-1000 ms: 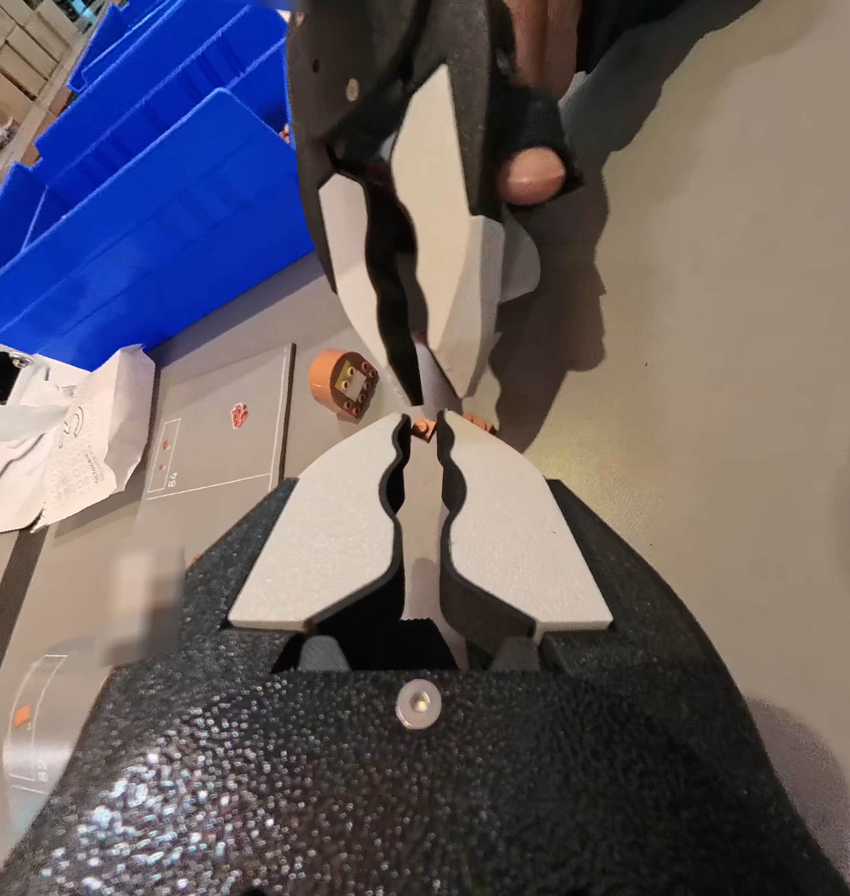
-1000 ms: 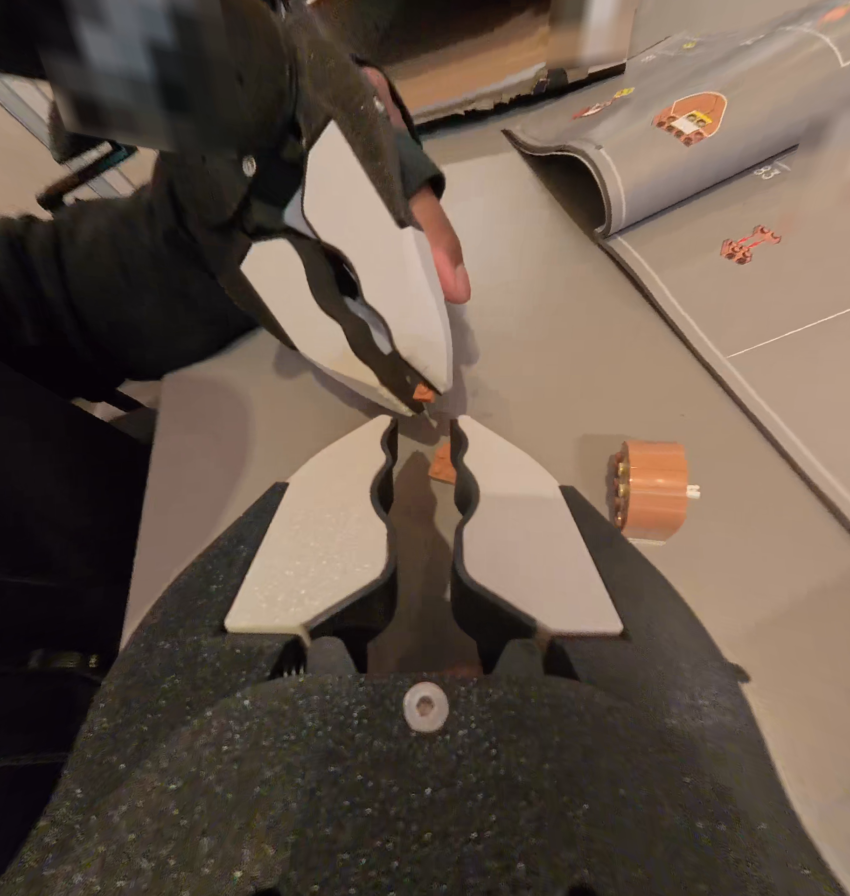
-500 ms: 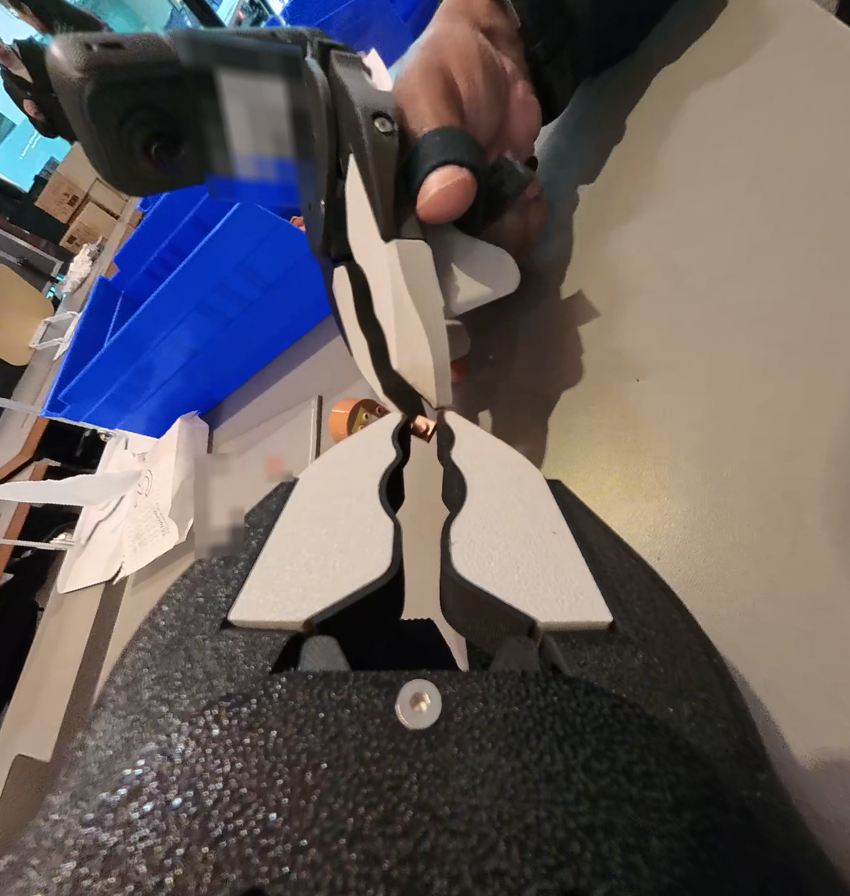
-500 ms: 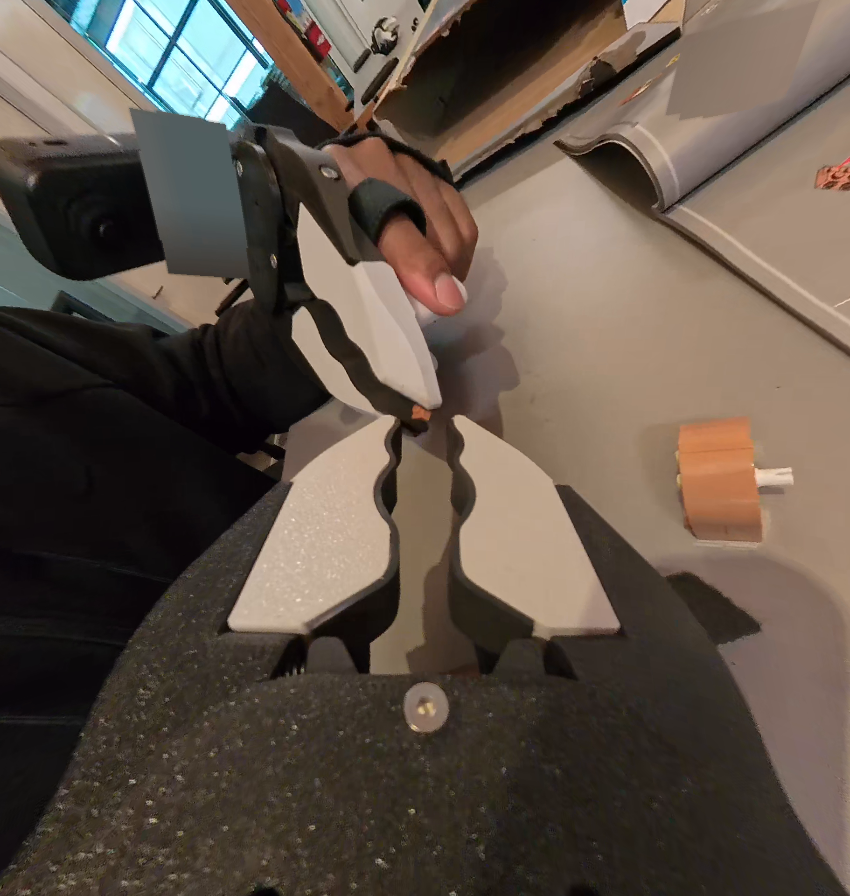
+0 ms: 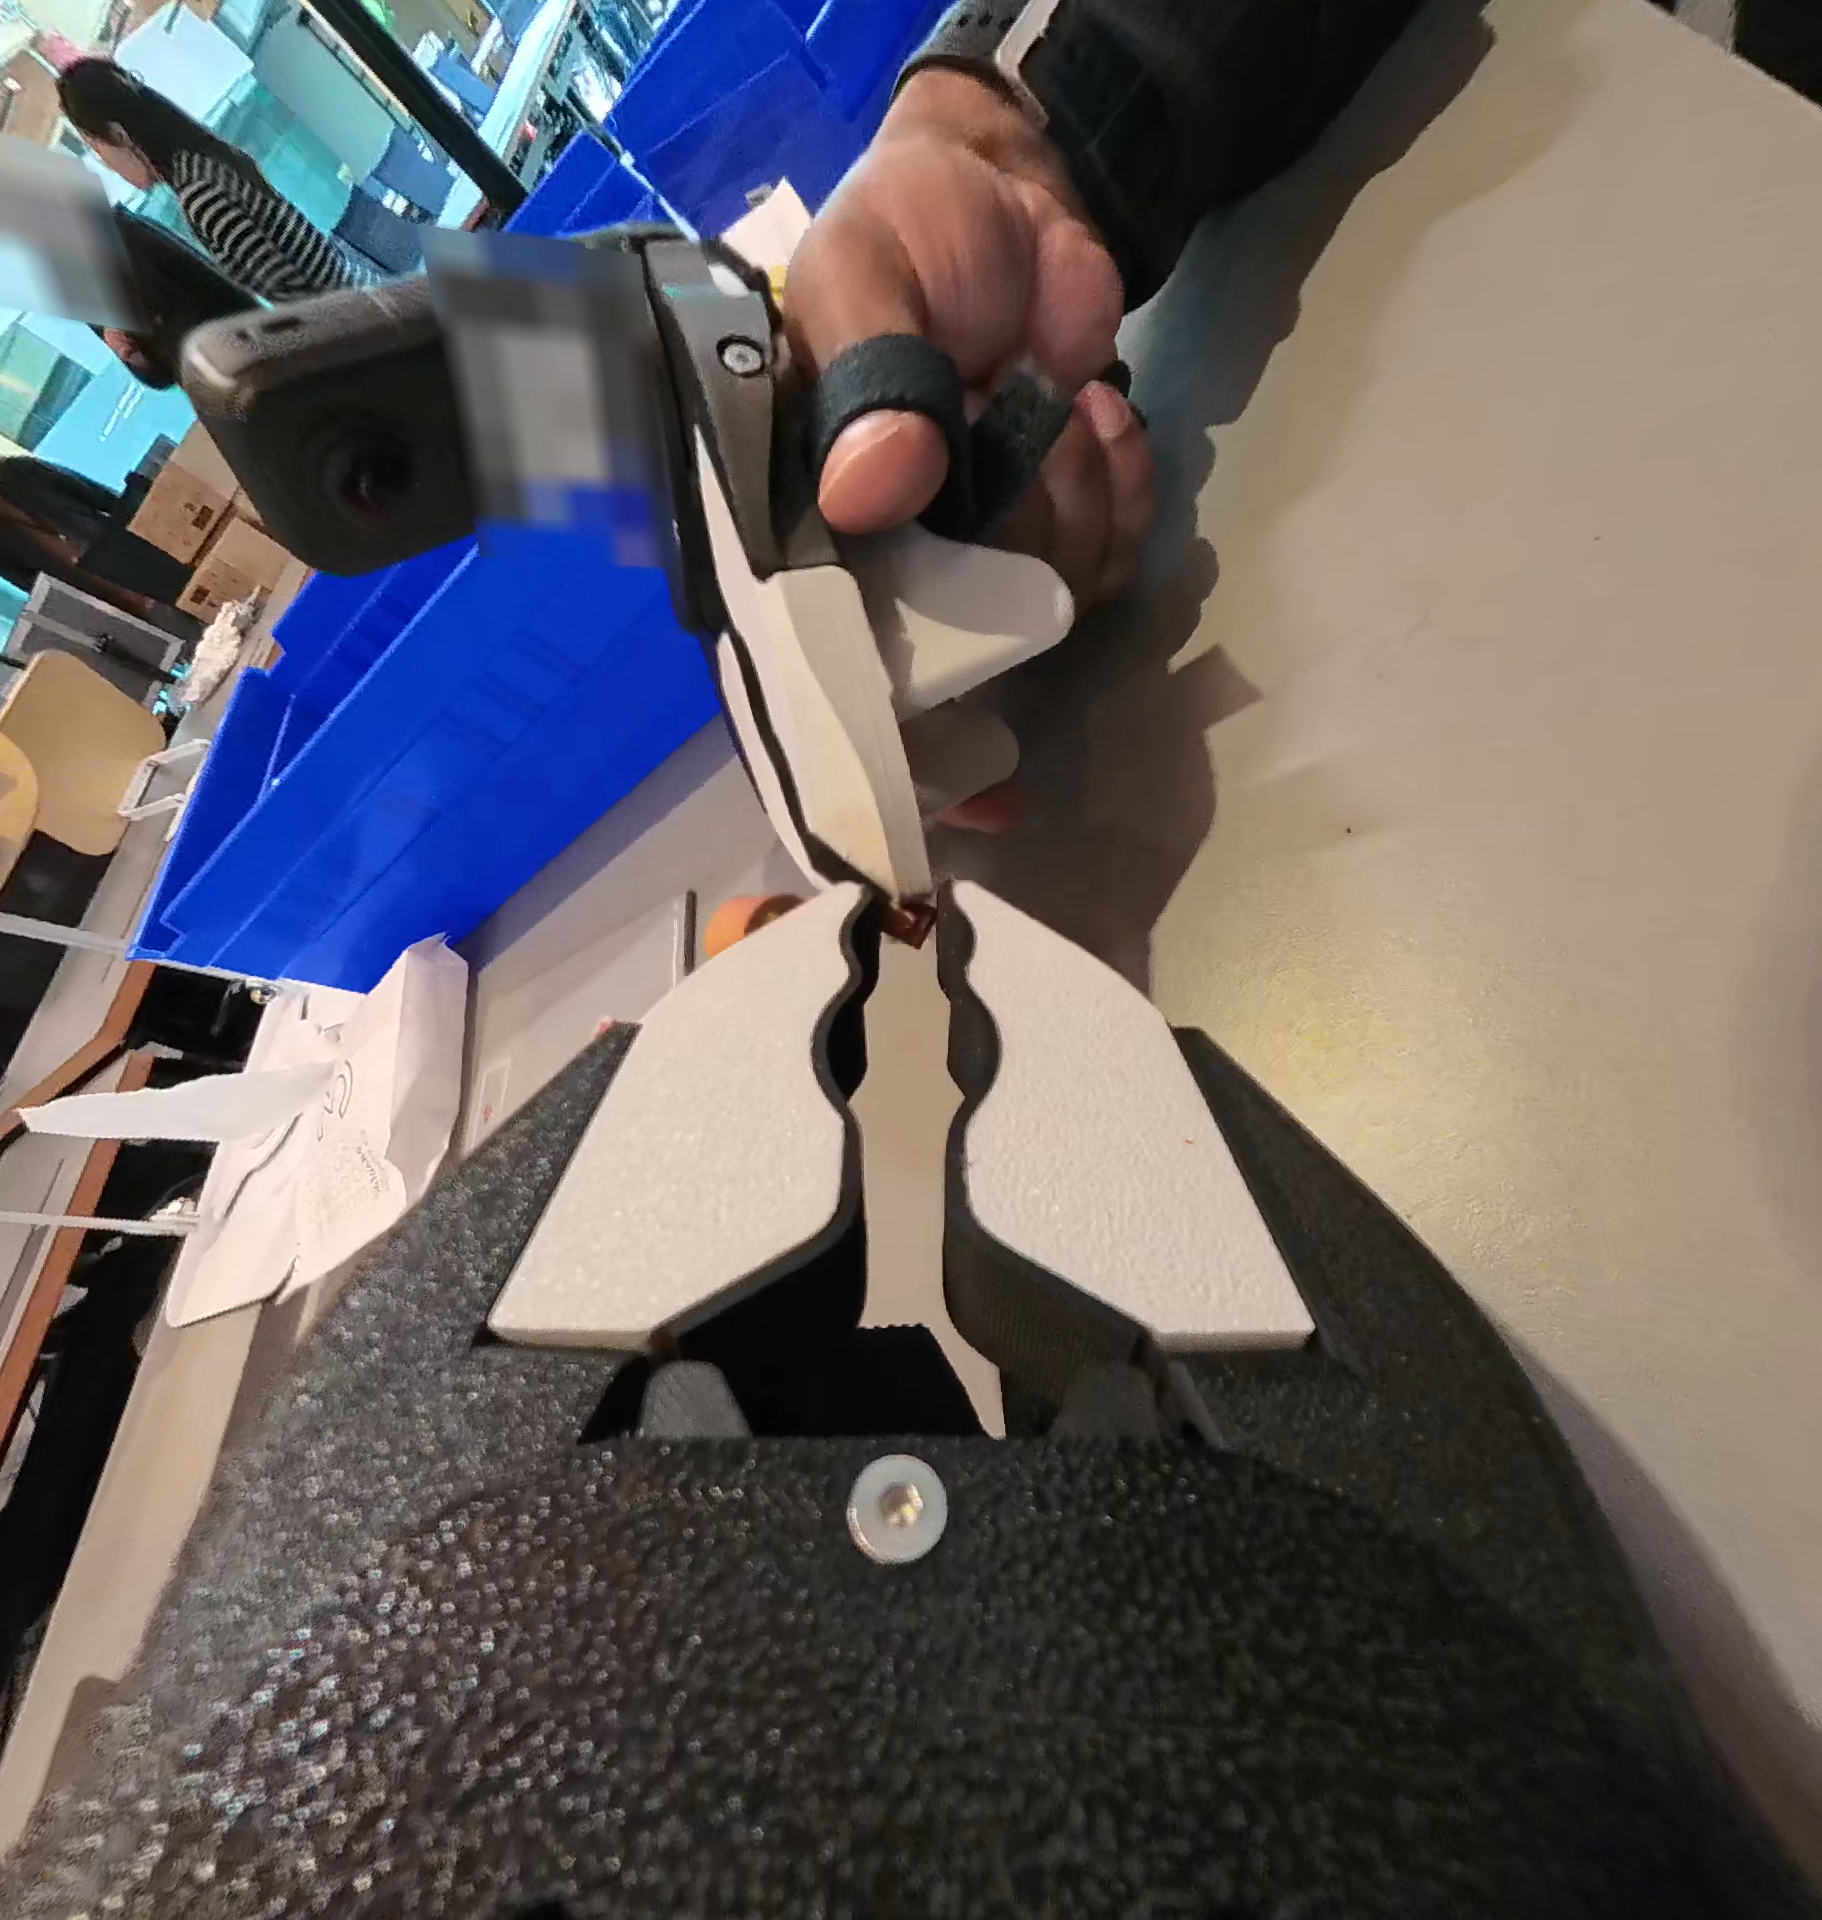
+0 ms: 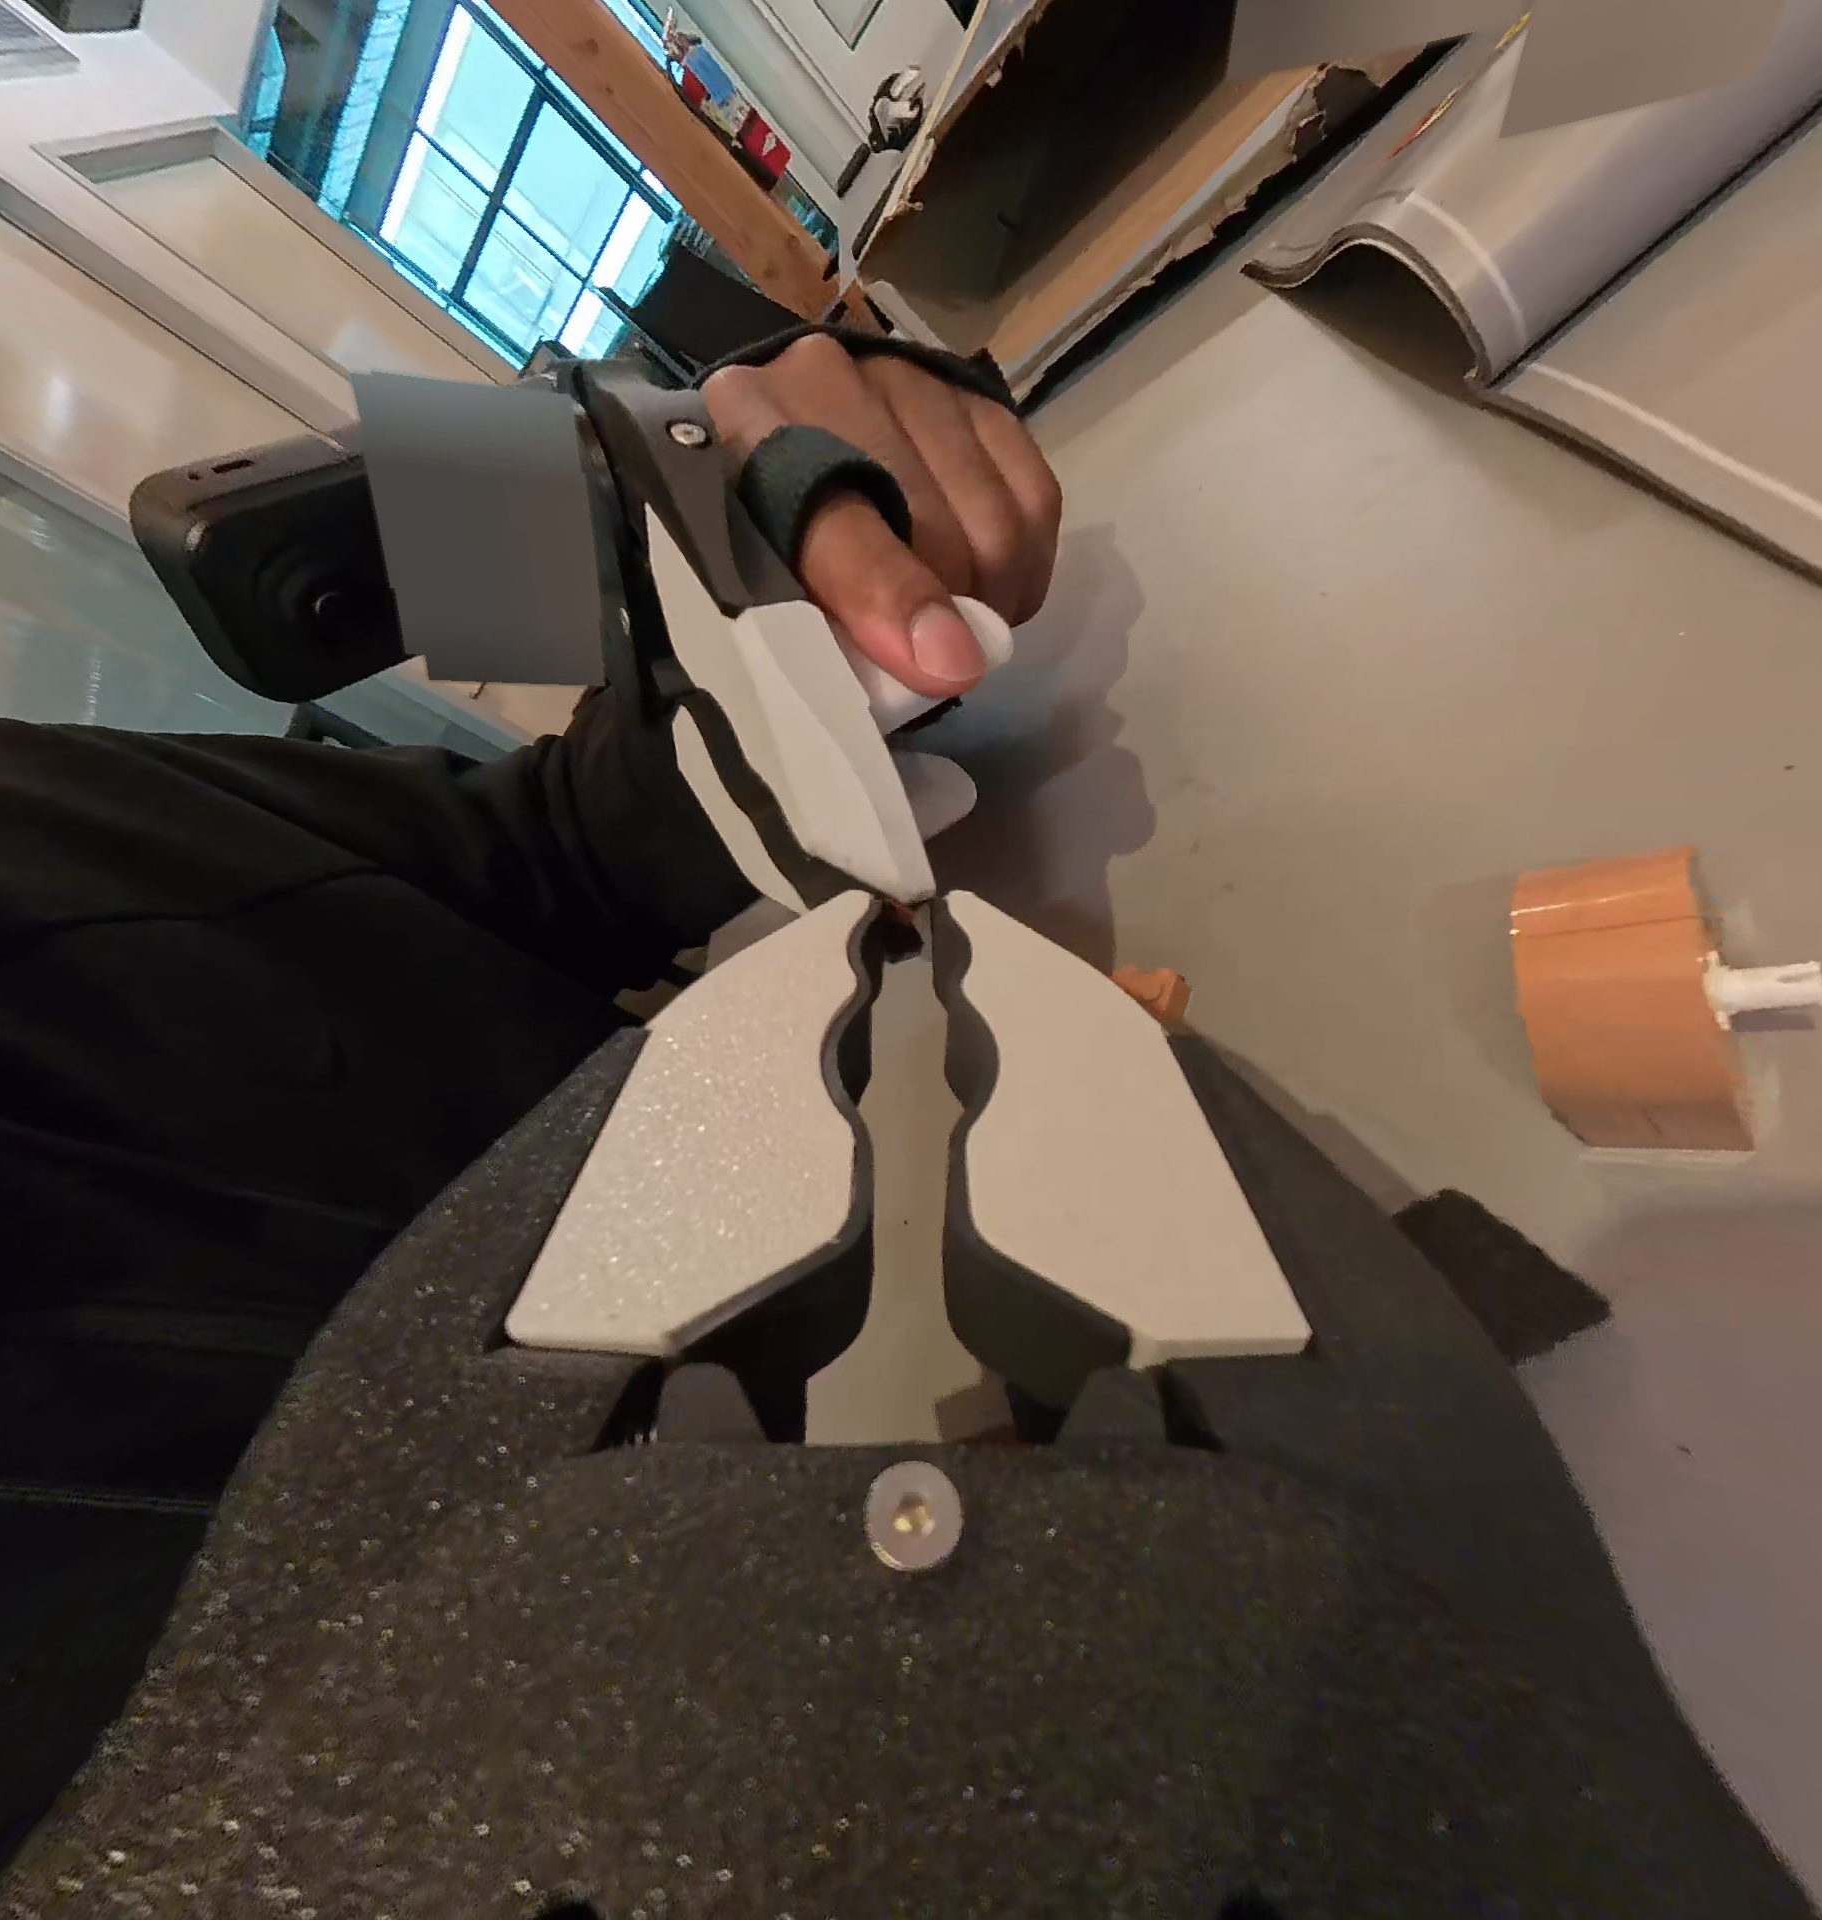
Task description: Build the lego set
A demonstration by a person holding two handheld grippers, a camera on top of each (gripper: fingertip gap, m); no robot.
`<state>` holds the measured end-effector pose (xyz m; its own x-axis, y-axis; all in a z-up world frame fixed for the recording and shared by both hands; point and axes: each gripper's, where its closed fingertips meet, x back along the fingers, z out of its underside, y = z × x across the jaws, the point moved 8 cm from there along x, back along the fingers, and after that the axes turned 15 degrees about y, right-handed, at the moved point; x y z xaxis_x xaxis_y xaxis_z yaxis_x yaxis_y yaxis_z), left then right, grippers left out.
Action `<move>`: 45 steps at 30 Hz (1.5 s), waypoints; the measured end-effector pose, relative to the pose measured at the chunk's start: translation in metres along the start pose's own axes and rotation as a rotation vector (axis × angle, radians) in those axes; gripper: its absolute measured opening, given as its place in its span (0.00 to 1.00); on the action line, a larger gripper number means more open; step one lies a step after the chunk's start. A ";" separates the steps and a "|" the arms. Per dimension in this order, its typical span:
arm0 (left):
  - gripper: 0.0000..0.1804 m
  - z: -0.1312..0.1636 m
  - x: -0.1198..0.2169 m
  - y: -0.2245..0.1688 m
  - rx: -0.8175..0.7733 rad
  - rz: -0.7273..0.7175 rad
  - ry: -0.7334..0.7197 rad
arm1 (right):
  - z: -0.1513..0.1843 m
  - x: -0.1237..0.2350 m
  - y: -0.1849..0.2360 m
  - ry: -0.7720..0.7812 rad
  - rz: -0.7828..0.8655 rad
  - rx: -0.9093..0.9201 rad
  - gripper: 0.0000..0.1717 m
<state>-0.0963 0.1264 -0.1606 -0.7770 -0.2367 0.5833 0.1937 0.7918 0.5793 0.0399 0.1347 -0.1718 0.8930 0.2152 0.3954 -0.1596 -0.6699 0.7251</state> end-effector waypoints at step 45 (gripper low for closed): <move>0.05 -0.007 0.008 -0.018 -0.124 0.118 -0.096 | 0.012 -0.009 0.008 0.225 -0.147 0.049 0.02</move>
<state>-0.1021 0.1062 -0.1624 -0.7967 -0.0870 0.5980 0.3547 0.7338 0.5794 0.0359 0.1190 -0.1761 0.7881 0.4613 0.4075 -0.0097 -0.6526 0.7576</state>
